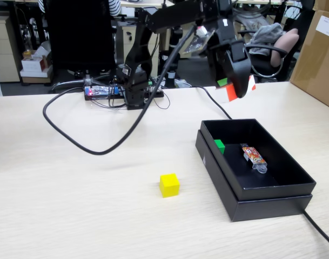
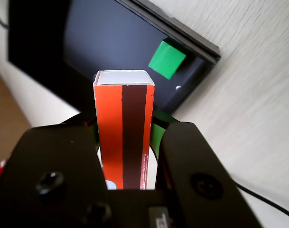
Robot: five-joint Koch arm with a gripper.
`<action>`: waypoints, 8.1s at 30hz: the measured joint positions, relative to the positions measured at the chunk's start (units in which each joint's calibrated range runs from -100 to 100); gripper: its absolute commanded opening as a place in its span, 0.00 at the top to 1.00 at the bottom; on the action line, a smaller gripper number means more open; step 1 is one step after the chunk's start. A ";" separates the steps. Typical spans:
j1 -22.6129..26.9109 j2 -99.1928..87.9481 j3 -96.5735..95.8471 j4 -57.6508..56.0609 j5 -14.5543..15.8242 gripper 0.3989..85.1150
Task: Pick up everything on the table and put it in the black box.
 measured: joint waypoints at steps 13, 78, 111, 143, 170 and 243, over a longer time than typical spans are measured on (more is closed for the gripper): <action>-0.20 15.83 1.00 1.81 0.83 0.99; -17.88 23.56 -13.06 21.38 -7.08 0.54; -16.56 16.85 -7.31 8.47 -5.57 0.80; -6.30 18.11 7.49 2.80 -1.32 0.80; -6.01 21.53 3.47 8.55 -2.34 0.57; -18.02 -87.90 -126.94 67.76 -8.84 0.44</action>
